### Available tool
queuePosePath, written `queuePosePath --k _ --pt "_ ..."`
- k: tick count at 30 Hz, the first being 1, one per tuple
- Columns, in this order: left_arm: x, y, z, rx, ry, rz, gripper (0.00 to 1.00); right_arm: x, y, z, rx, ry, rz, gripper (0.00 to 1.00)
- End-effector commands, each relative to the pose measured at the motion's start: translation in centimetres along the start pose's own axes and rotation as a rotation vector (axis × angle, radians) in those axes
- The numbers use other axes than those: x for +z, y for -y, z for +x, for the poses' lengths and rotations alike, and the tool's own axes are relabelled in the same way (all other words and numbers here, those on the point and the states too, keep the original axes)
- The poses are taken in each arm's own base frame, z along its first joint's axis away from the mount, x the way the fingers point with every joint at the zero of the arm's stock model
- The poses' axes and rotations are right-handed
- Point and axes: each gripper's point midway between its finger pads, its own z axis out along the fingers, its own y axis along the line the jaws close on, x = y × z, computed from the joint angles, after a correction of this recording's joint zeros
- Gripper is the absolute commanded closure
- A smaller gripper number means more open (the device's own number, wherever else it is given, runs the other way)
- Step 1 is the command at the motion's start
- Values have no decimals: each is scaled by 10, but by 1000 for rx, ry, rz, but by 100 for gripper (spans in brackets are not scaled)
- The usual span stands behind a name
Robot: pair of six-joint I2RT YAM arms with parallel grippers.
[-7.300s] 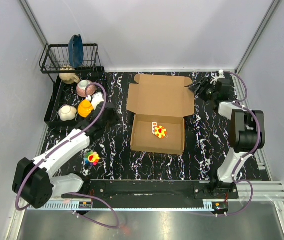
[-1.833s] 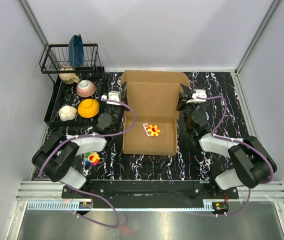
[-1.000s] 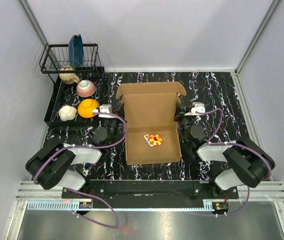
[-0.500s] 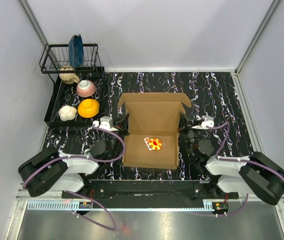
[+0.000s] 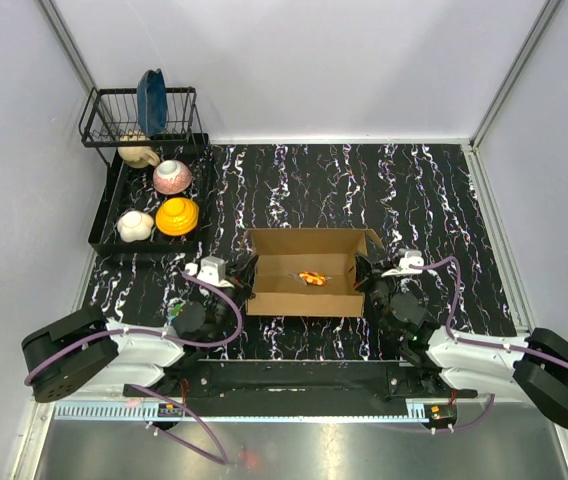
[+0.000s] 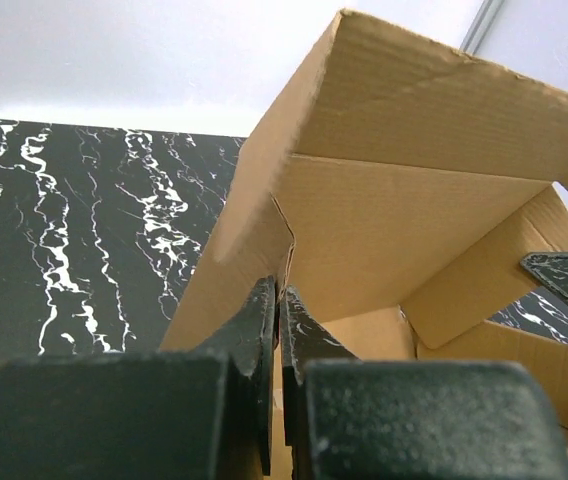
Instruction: Fold the paper box
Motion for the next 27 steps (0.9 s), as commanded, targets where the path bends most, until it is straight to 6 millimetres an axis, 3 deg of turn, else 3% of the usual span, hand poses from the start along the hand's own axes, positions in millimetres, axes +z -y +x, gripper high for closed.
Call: queuePosePath --k 1,5,6,9,18,20,23,27 --pt "-23 5 -29 -139 128 57 100 -20 5 44 -31 -166 -12 100" --pt "-26 8 -30 -143 129 62 96 -20 0 36 -28 -161 -18 88" --pt "-26 8 -31 -143 132 60 96 -21 0 34 -31 -166 -22 76" --pt "-29 5 -32 -136 135 50 95 -24 -2 26 -26 -182 -20 56" --pt "-39 -9 -21 -109 102 2 95 -44 -8 -24 42 -168 -53 34" --pt "-40 -12 -18 -98 92 -4 95 -48 -12 -35 52 -161 -74 19" --pt "-41 -13 -14 -86 81 -9 95 -53 -13 -42 56 -160 -100 17" --pt "-43 -13 -11 -62 71 -14 95 -60 -13 -36 60 -194 -119 16"
